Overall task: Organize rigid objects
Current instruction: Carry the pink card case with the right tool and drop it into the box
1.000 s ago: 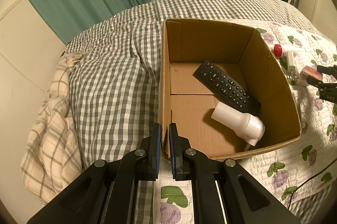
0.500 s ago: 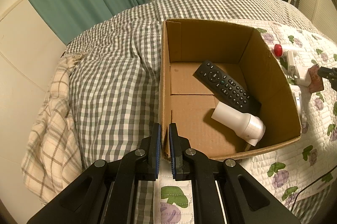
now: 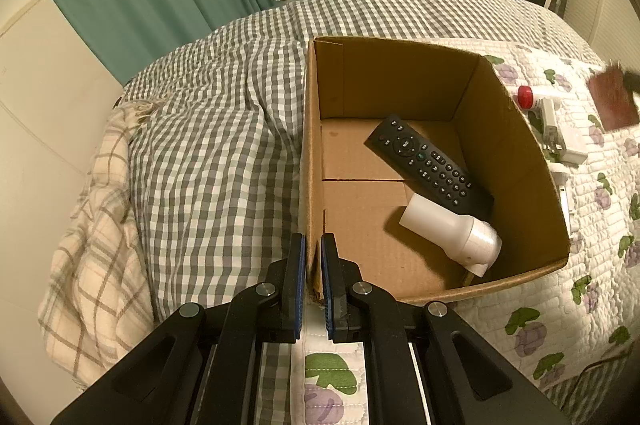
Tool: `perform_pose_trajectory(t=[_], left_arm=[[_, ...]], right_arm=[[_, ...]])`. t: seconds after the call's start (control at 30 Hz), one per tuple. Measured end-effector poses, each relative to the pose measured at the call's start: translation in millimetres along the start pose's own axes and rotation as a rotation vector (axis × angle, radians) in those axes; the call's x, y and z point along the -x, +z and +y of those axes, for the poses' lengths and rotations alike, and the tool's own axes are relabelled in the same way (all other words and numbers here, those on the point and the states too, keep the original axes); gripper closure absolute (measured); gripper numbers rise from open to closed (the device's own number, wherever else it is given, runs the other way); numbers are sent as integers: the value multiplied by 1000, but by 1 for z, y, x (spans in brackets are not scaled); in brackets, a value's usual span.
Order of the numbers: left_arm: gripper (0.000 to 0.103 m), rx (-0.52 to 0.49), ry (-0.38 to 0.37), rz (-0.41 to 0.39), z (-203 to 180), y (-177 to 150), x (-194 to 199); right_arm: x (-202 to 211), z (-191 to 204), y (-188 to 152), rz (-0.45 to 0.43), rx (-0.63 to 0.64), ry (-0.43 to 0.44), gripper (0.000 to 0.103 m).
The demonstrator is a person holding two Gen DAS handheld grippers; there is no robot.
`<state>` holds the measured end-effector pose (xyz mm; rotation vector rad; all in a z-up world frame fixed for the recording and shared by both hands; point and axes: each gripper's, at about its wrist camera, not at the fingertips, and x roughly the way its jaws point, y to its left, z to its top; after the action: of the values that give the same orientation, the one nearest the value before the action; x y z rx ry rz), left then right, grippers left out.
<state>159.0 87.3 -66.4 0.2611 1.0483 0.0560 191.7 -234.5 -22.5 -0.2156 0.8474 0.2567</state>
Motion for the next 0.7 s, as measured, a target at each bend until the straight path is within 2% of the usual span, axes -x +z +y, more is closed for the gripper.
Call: perform_pose_trajectory(t=[0.17,0.3,0.5,0.7], left_arm=[[95,3,-11,-2,1,0,0],[95,5,-22,-3,3,0,0],[95,1,-38,-7,5,-1,0],[95,-4,-50,-15,7,-2,0]], right_arm=[[25,46,41,-89,76,69,94],[23,87,63,-112,119,137,94],[-13,151,70,-69,186,203,94],[-49,196,53,-9,261,224,94]])
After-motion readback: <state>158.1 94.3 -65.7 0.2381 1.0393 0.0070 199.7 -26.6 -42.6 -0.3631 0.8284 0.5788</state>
